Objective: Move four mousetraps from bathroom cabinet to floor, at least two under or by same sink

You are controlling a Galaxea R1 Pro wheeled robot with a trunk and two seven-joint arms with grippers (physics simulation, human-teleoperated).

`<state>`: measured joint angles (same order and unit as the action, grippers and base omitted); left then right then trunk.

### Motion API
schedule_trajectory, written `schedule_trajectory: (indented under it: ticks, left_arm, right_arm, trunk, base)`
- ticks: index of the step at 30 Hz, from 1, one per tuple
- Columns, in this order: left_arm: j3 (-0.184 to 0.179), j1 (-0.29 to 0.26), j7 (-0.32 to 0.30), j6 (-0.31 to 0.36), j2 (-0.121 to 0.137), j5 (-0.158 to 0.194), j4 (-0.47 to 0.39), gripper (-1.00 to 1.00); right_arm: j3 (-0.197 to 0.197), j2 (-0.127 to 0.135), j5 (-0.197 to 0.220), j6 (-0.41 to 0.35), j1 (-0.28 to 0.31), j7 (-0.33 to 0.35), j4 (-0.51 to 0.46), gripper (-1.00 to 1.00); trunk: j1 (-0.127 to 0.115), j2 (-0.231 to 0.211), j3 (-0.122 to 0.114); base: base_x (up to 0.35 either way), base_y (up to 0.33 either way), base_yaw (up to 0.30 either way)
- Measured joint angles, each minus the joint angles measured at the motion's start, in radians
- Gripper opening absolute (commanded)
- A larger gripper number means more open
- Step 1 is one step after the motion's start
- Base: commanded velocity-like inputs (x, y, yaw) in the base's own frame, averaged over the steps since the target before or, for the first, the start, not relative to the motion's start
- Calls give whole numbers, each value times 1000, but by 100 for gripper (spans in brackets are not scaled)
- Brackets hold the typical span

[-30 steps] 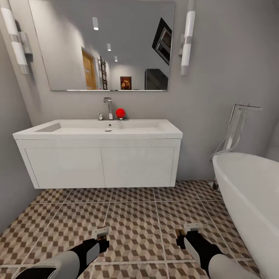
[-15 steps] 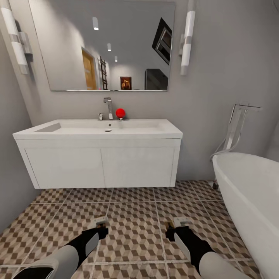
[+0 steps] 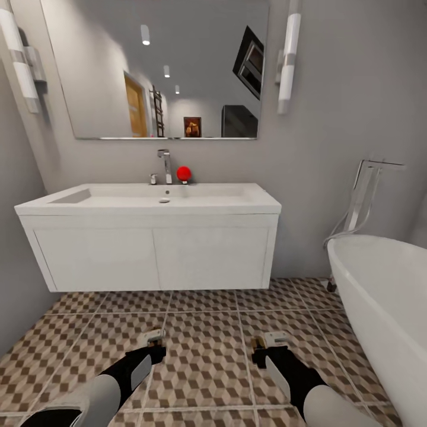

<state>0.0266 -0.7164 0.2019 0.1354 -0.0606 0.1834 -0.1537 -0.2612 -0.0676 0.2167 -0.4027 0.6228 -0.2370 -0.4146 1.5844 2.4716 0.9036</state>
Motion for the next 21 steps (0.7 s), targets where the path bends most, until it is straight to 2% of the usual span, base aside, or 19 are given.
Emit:
schedule_trajectory:
  ticks: [15,21]
  left_arm:
    - [0,0,-1,-1,2,2,1,-100]
    - [-2,0,-2,0,2,3,1,-100]
  right_arm:
    - [0,3,-2,0,-1,-3,7,-100]
    - [0,4,-1,0,0,-1,8,-100]
  trunk:
    - [0,0,0]
    - [0,0,0]
  base:
    - [314,0,0]
    - [82,0,0]
